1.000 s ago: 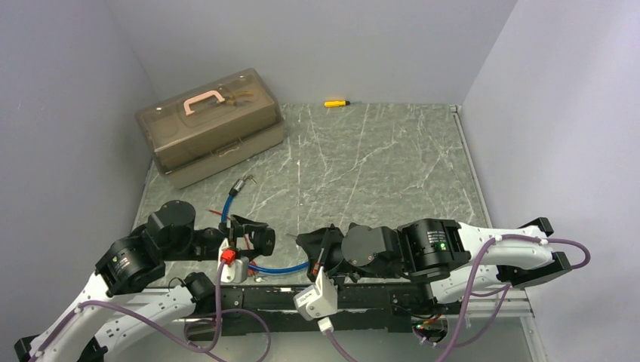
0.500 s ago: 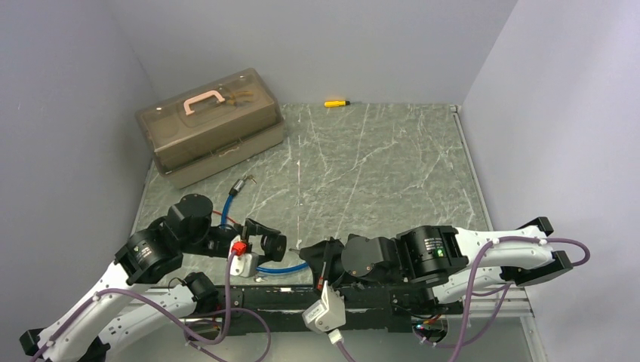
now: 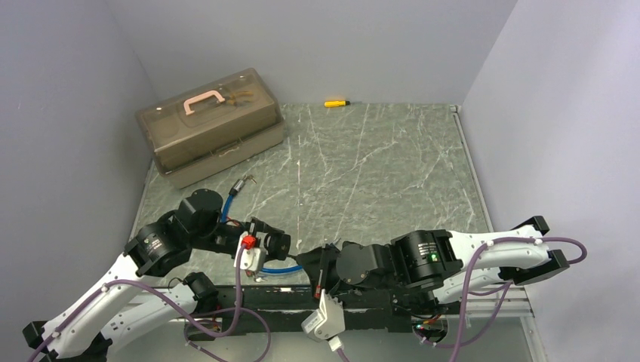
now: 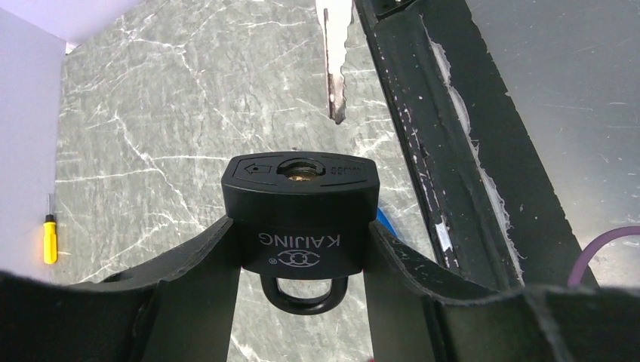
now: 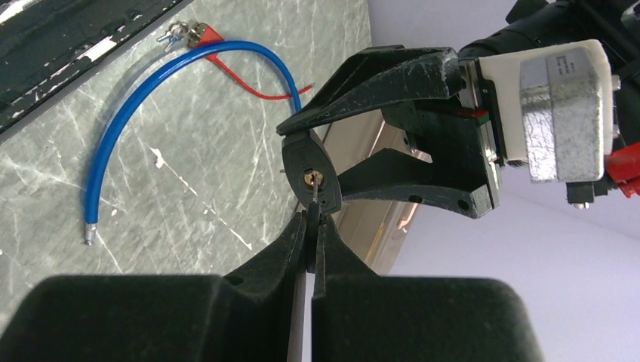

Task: Unlock with the key
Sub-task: Unlock the lock.

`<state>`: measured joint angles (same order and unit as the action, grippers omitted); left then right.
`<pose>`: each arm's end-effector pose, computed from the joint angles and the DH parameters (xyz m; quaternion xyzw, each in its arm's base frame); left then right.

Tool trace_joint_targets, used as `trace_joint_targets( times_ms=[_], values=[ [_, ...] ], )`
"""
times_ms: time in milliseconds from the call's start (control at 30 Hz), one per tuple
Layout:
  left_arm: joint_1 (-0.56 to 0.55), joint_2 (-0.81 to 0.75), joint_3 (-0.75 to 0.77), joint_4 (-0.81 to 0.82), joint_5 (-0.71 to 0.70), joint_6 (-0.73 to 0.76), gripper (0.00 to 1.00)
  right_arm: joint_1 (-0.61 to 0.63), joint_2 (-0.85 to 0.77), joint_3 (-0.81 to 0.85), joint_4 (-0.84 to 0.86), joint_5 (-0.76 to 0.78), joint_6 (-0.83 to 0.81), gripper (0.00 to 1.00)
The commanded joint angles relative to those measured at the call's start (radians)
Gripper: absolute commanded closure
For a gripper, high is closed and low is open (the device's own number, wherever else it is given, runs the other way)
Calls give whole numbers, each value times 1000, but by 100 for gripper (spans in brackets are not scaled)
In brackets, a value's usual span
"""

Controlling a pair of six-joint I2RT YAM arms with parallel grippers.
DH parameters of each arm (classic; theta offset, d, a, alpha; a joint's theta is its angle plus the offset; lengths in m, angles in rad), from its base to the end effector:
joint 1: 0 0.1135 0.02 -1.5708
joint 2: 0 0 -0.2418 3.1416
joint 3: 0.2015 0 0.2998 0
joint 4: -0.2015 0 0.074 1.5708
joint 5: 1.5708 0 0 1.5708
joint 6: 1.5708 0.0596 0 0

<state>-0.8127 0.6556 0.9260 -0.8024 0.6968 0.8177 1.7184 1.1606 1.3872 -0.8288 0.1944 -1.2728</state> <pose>0.1087 -0.1705 0.3365 0.7101 0.4362 -0.2952 0.4673 -0.0335 0.3039 0.3847 -0.8749 0.1112 0.0186 0.4709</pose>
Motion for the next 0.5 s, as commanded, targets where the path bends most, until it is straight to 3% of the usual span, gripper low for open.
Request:
trace_joint_targets(
  times_ms=[0, 467],
  values=[
    [5, -11, 69, 61, 50, 4, 100, 12, 12, -6, 48, 14, -32, 100],
    [-5, -22, 79, -1, 73, 43, 100, 10, 46, -7, 71, 54, -72, 100]
  ],
)
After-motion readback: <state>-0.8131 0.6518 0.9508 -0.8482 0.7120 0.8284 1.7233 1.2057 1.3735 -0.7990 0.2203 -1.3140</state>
